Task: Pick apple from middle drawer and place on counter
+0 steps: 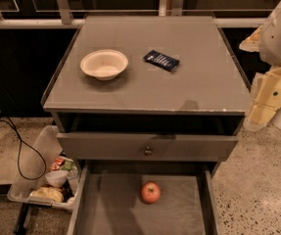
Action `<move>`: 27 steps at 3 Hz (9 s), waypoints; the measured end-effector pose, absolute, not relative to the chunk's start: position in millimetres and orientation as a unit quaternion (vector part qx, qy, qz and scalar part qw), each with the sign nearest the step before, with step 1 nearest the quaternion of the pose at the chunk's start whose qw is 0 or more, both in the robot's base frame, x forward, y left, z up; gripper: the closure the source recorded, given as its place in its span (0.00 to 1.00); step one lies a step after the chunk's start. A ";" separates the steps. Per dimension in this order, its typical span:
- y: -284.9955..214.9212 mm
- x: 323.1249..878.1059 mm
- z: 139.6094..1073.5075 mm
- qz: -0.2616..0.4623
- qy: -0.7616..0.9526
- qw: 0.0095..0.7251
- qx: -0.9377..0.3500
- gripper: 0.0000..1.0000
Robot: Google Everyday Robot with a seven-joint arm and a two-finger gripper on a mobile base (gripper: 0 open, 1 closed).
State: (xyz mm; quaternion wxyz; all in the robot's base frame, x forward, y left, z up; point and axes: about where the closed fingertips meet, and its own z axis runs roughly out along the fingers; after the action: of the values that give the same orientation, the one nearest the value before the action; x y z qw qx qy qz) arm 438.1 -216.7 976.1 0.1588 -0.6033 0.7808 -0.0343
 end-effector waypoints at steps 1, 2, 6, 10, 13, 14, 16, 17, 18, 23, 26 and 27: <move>-216.7 438.1 976.1 -0.034 0.781 0.159 -0.603 0.00; -216.4 436.8 972.2 -0.026 0.780 0.168 -0.602 0.00; -202.4 392.5 827.9 0.099 0.740 0.287 -0.600 0.00; -154.0 404.8 670.8 0.203 0.739 0.327 -0.552 0.00; -127.2 407.8 568.0 0.224 0.748 0.306 -0.545 0.00; -119.7 408.0 518.6 0.219 0.757 0.298 -0.539 0.00; -107.3 438.3 464.1 0.201 0.759 0.334 -0.522 0.00; -101.6 462.7 452.7 0.199 0.754 0.360 -0.512 0.00; -102.6 480.6 435.3 0.201 0.752 0.382 -0.498 0.00; -53.3 471.5 381.6 0.292 0.738 0.398 -0.460 0.19; -52.9 471.3 381.5 0.292 0.738 0.397 -0.460 0.89; -54.8 467.8 385.2 0.291 0.741 0.390 -0.463 1.00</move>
Offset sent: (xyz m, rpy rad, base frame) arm -0.0031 -0.0012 -0.0148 0.0547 0.0151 0.0039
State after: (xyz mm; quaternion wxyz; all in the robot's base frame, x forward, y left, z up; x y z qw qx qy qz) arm 467.8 -54.8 385.2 0.3900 -0.4632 0.7406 0.2913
